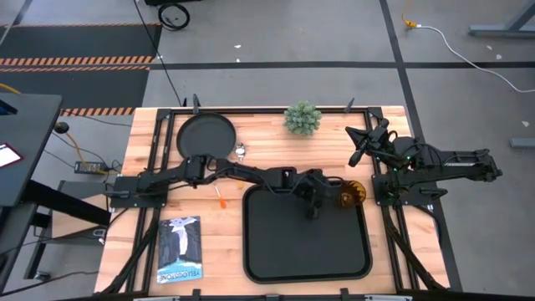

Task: Pick and place plate/cup/fork/spoon on tray
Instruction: Put the brown glass cup on the black serving tray, then put the black plate on the black serving tray to the bottom left of the brown glass cup

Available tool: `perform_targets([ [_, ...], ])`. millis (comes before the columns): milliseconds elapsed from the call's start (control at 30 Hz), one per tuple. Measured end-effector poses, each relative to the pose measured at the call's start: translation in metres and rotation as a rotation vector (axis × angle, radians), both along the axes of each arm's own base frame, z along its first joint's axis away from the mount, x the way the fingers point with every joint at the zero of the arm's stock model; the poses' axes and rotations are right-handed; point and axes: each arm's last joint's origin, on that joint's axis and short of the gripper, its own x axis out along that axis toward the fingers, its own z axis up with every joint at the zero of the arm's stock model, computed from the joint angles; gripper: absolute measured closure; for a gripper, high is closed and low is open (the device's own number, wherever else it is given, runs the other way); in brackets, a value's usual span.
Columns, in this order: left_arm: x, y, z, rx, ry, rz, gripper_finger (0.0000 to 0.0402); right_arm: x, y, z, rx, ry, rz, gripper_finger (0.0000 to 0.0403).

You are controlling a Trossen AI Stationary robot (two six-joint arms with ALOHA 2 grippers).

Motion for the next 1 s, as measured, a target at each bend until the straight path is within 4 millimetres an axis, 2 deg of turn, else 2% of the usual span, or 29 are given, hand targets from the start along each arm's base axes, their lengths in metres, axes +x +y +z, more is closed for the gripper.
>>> perform_targets([
  [300,-0.033,-0.016,0.029,0.364,0.264,0.178,0.0366,0.000,0.000,-0.001,-0.006,0.013,0.000,0.0394],
  [467,-0.051,-0.011,0.029,0.444,0.417,0.182,0.0394,0.000,0.000,-0.001,-0.008,0.015,-0.001,0.0394],
  [700,-0.093,0.018,0.037,0.406,0.384,0.274,0.0391,-0.001,0.000,-0.003,-0.008,0.045,-0.001,0.0394],
  [1000,-0.155,0.030,0.060,0.298,0.082,0.398,0.0392,0.000,0.000,0.000,-0.014,0.010,0.000,0.0394],
])
